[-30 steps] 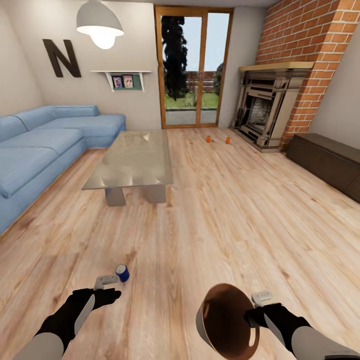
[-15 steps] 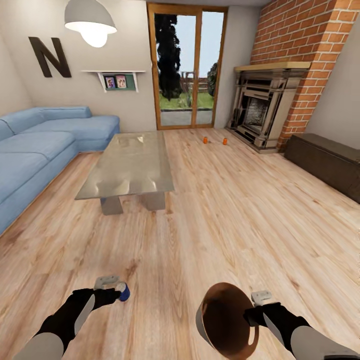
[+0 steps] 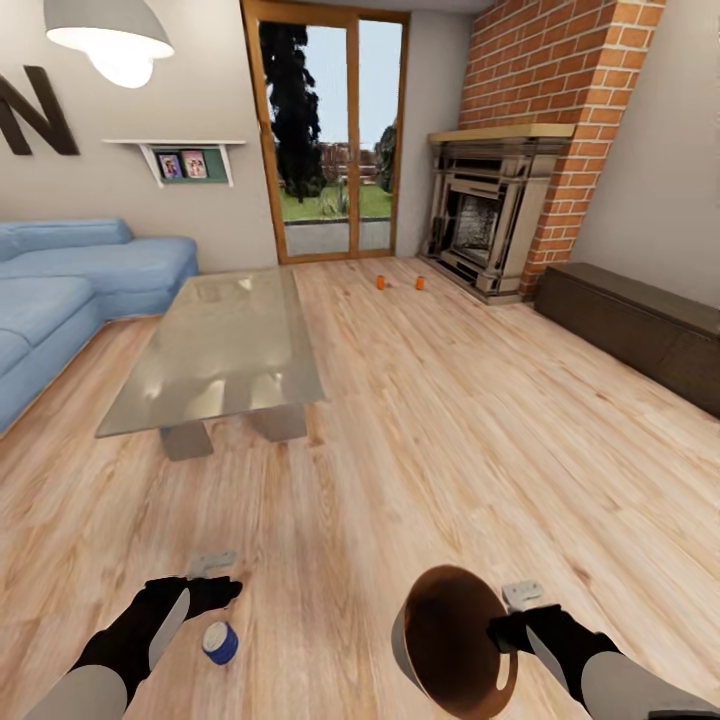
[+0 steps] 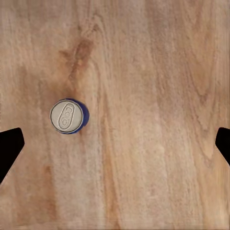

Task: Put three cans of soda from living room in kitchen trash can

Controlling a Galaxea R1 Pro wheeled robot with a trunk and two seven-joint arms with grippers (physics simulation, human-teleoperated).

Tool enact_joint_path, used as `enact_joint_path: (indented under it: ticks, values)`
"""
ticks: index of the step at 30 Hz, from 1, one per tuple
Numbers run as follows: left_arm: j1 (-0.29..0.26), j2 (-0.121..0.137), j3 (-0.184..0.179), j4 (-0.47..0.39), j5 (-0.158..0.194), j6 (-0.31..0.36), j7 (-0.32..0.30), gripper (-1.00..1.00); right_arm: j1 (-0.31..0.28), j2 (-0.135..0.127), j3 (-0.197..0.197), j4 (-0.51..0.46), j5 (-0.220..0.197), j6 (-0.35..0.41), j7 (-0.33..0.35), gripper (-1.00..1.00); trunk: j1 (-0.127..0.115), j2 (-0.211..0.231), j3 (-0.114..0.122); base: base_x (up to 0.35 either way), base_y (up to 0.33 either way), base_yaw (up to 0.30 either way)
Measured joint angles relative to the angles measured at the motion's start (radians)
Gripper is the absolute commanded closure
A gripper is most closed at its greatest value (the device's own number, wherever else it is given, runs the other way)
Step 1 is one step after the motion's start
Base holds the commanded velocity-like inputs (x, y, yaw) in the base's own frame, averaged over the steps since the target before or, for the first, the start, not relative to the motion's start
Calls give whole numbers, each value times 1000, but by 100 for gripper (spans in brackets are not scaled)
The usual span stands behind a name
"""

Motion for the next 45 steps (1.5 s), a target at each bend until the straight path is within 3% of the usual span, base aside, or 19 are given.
enact_joint_path:
  ticks: [17,45]
  values:
    - [0,1,0,0,1,0,0,-100,0,1,-2,1,-2,0,0,100,0,0,0,155,250,-15]
    - [1,1,0,0,1,-14,0,-100,0,2,2,3,0,0,0,100,0,0,0,89,51,0]
